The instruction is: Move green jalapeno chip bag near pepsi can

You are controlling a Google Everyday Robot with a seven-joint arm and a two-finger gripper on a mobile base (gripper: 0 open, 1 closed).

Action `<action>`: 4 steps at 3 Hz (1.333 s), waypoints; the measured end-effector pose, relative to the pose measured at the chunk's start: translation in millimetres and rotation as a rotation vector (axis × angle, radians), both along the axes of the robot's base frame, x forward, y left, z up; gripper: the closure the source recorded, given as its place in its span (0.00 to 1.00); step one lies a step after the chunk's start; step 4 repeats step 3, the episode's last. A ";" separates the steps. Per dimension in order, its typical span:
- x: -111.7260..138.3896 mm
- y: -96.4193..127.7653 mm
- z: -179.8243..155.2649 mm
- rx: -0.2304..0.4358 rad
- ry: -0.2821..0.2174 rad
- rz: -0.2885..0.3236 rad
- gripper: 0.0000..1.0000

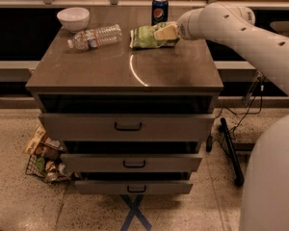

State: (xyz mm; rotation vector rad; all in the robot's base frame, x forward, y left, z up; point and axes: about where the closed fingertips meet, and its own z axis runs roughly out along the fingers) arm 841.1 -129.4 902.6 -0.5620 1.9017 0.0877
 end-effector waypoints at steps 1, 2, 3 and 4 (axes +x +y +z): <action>-29.2 -17.8 -0.5 0.012 -0.007 0.000 0.00; -67.2 -39.7 -7.3 0.045 -0.035 0.006 0.00; -90.1 -54.9 -1.4 0.053 -0.068 0.016 0.00; -90.1 -54.9 -1.4 0.053 -0.068 0.016 0.00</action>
Offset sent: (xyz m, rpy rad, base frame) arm -0.1464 -0.1139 -0.0148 0.1248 -0.1081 -0.0125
